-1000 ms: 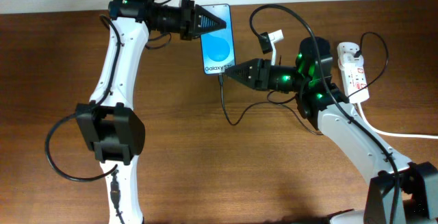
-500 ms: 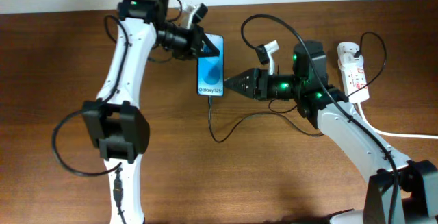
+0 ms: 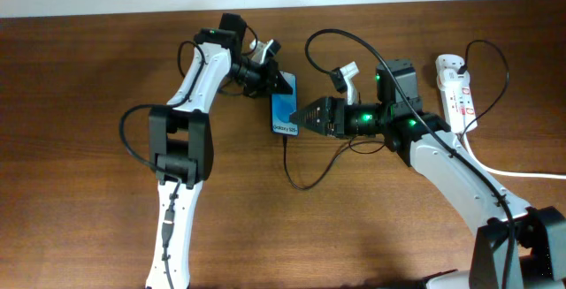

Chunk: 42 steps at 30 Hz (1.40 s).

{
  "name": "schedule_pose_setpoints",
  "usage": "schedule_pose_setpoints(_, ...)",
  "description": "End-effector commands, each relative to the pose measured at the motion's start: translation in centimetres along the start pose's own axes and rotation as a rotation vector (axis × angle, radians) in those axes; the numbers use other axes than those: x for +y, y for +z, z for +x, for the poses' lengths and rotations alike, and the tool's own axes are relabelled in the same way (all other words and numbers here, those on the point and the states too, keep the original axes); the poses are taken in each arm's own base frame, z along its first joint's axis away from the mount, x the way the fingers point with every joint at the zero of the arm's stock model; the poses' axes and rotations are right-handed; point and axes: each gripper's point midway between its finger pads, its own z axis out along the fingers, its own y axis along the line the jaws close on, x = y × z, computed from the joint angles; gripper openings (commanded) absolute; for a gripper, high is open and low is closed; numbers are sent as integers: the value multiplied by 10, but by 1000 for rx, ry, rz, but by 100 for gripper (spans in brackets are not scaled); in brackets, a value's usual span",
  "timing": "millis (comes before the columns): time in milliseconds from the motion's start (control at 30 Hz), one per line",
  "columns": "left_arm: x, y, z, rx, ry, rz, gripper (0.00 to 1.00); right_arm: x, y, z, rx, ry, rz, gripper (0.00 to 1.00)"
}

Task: Plug charger to phone and switch on socket
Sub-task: 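Lower the phone onto the table with the left gripper and release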

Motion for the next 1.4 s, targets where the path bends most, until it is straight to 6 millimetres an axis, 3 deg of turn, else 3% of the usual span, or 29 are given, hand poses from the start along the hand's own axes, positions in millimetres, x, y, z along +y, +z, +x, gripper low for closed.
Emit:
schedule_pose_setpoints(0, 17, 12, -3, 5, -70, 25, 0, 1, -2, -6, -14, -27, 7, 95)
schedule_pose_setpoints(200, 28, 17, -6, -3, -65, 7, 0, 1, -2, -5, -12, -38, 8, 95)
schedule_pose_setpoints(233, 28, 17, -6, -3, -65, 7, 4, 1, -2, -4, -11, -35, 9, 95)
schedule_pose_setpoints(267, 29, 17, -6, -4, -65, -1, 17, 1, -2, -4, -11, -34, 9, 95)
schedule_pose_setpoints(333, 32, 17, -5, -4, -67, -16, 31, 1, -2, -4, -11, -34, 9, 96)
schedule_pose_setpoints(433, 32, 17, -5, -4, -68, -16, 44, 1, -2, -4, -11, -35, 9, 95)
schedule_pose_setpoints(567, 37, 16, -2, 4, -83, -51, 45, 1, -2, -4, -11, -35, 9, 96)
schedule_pose_setpoints(667, 55, 10, 5, 21, -119, -184, 46, 1, -2, -4, -11, -35, 9, 96)
schedule_pose_setpoints(733, 71, -9, 8, 23, -130, -373, 50, 1, -2, -4, -11, -36, 9, 97)
schedule_pose_setpoints(833, 80, -26, 6, 11, -124, -502, 57, 1, -2, -4, -11, -39, 9, 97)
schedule_pose_setpoints(1133, 112, -50, 13, 20, -131, -743, 63, -1, -2, -3, -5, -26, 13, 99)
schedule_pose_setpoints(1267, 100, -66, 3, -27, -117, -737, 63, -7, -2, 8, 28, -56, 35, 98)
schedule_pose_setpoints(1367, 47, -112, -22, -172, -29, -728, 64, -29, -10, 19, 34, -29, 187, 98)
